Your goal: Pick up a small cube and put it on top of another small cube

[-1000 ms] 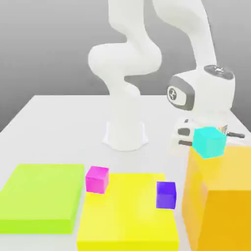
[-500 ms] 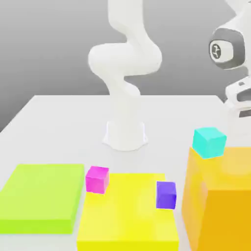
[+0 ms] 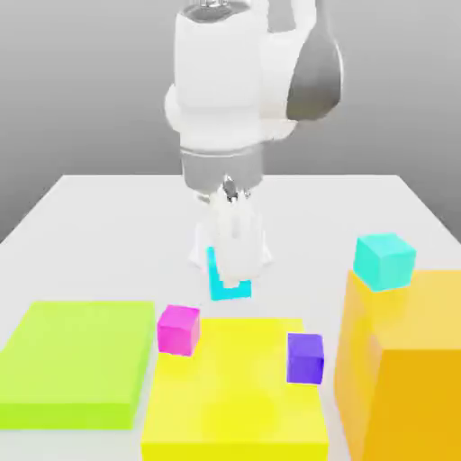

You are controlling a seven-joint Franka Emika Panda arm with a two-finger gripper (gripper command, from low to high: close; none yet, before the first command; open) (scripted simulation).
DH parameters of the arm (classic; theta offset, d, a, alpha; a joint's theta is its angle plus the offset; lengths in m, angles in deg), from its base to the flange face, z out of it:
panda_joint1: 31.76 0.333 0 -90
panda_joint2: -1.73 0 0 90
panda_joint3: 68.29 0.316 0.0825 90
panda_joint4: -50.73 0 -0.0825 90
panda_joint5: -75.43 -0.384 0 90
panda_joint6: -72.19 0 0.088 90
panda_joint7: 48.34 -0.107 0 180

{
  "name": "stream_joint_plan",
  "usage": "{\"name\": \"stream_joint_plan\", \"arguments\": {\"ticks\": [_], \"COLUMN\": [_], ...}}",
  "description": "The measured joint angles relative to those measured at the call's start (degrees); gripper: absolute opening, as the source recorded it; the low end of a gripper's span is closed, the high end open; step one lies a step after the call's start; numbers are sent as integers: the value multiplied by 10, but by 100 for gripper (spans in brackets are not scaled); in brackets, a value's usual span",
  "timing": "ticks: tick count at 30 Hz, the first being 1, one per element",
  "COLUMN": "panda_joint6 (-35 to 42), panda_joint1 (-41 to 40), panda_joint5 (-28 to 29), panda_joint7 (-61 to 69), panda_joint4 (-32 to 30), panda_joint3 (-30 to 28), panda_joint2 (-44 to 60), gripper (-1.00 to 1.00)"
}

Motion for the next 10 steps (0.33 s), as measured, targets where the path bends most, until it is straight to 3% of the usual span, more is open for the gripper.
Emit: {"name": "stream_joint_plan", "arguments": {"ticks": [6, 7, 10], "panda_joint6": [-112, -135, -135], "panda_joint1": [-40, -41, -41], "panda_joint5": [33, 35, 35], "panda_joint7": [-48, -51, -51], "panda_joint4": [-46, -50, -50], "panda_joint3": [9, 10, 10], "panda_joint2": [61, 79, 79], "gripper": [-100, 100, 100]}}
